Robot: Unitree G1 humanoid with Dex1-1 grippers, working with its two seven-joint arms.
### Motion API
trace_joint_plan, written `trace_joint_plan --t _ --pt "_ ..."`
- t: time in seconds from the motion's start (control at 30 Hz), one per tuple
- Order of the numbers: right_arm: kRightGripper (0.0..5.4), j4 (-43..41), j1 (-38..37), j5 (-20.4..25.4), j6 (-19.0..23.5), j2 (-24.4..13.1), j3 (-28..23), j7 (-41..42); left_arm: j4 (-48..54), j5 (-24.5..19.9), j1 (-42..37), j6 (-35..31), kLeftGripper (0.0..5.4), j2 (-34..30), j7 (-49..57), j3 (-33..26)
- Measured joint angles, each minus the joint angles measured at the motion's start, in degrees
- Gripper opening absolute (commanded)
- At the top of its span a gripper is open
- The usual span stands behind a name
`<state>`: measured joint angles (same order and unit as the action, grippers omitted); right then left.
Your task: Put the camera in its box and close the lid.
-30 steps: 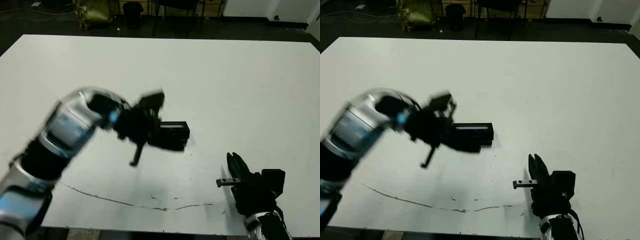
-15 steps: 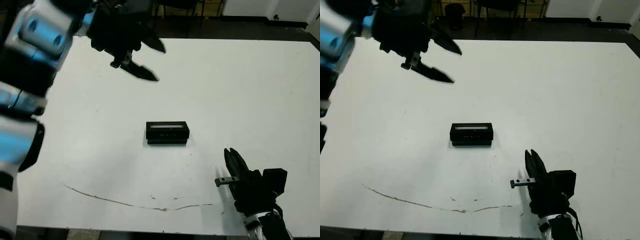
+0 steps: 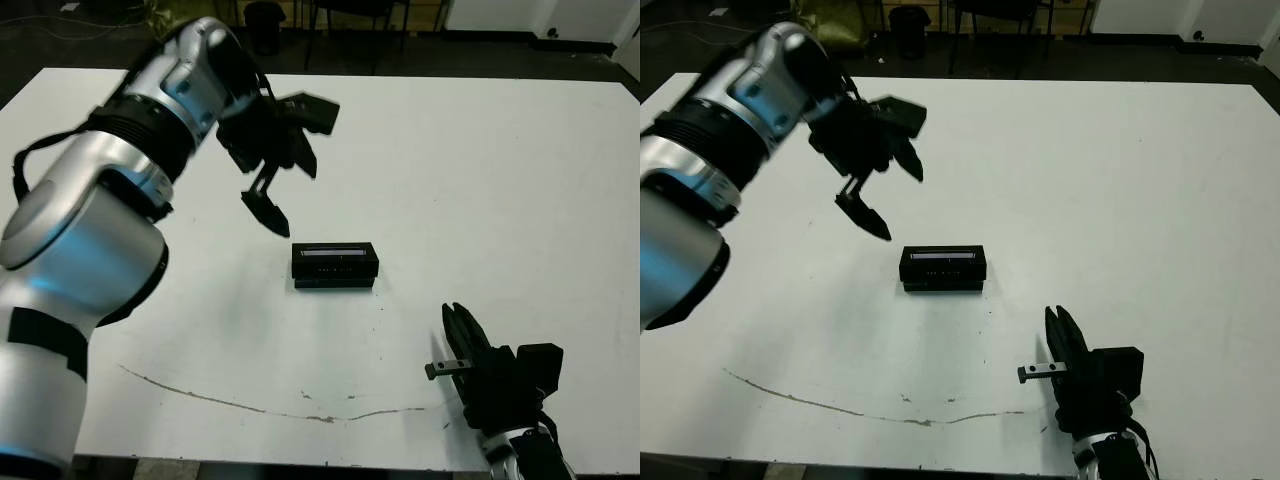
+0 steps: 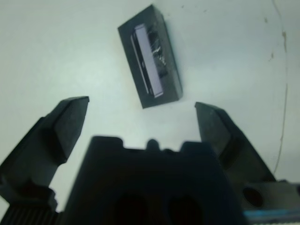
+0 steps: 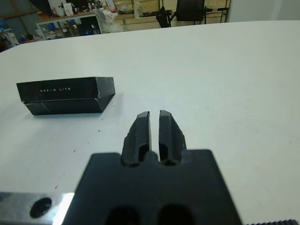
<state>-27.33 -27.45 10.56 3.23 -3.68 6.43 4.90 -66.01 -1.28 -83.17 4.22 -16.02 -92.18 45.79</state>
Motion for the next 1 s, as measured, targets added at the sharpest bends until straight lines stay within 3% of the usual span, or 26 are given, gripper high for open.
trace_joint_plan --t 0.2,0.5,0.77,1.0 --pt "0.0 -1.16 -0.1 -0.29 0.0 0.07 0.47 -0.29 -4.26 -0.29 0.16 -3.54 5.38 1.86 -0.02 -1.71" --pt "0.0 -1.09 -0.35 0.38 -1.06 0.25 1.01 0.35 -7.6 7.56 0.63 -6.99 5.38 3.46 1.88 -10.27" --pt "0.0 -0.58 -0.46 0.35 -2.14 0.39 1.18 0.38 -8.57 13.27 2.38 -6.99 5.38 4.8 3.44 -14.26" --pt "0.0 -3.53 -0.64 -0.98 1.02 0.3 1.72 -1.58 -8.88 16.4 3.04 -5.95 5.38 5.73 2.33 -15.87"
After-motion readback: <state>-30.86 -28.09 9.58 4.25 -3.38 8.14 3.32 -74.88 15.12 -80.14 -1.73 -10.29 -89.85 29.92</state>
